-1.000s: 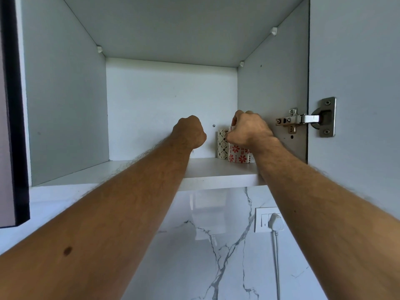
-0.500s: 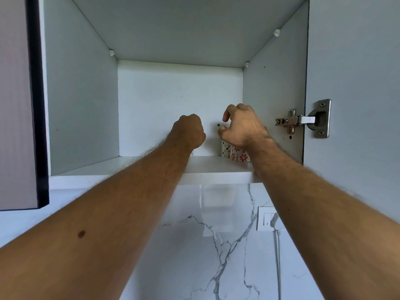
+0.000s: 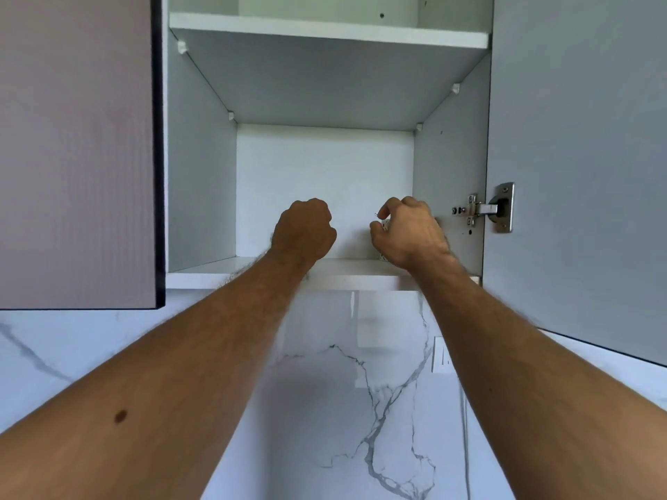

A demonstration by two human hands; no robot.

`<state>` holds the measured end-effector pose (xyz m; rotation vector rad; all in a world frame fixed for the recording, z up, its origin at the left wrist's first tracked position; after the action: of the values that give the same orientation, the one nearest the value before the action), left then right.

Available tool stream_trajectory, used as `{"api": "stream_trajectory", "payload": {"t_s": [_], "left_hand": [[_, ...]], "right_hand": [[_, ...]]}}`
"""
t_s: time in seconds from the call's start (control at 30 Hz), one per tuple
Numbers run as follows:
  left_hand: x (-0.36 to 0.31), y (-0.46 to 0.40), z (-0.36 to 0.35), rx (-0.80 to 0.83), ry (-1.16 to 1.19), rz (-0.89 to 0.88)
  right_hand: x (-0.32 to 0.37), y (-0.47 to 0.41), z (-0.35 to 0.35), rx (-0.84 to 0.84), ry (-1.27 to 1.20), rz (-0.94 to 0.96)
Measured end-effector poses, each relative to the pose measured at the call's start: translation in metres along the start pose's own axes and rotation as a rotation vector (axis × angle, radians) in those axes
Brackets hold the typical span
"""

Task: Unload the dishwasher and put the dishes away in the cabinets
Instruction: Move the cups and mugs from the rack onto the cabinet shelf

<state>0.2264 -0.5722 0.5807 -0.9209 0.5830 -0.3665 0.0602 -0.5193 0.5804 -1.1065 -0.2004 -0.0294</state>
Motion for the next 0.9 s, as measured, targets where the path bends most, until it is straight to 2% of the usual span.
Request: {"api": "stream_trajectory", "payload": {"t_s": [0.1,0.23,0.4,0.53,0.7,0.9], "left_hand": [[-0.005,0.018,0.026,-0.040,0.037,0.008],[-0.008,0.050,0.060,-0.187,0.096,0.025],[-0.007,0.098,0.080,-0.304,0.165,-0.074],[-0.008,0.137,0.079,-0.236,0.228,-0.121],[-0.004,0.197,0.064,-0.135,0.216,-0.191],[0.011,0.283,0.030,0.031,0.247,-0.204]], "right_hand": [[0.011,0.021,0.014,-0.002,0.032,-0.019],[0.028,0.052,0.031,-0.009,0.105,-0.031],[0.051,0.093,0.046,-0.093,0.199,-0.035],[0.064,0.130,0.058,-0.089,0.299,-0.067],[0.065,0.189,0.076,-0.036,0.304,-0.124],[0.038,0.286,0.093,0.117,0.345,-0.272]]}}
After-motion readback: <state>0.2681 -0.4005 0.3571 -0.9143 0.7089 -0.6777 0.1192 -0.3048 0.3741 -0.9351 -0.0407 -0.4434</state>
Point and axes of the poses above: each hand's wrist, its own y-axis away from the middle knuckle, its own z-axis out of the back of the hand, x = y × z, the point moved 1 cm from there along -y, towards the middle knuckle, and after that the axes turned 5 degrees about -x, right-handed, at the moved point
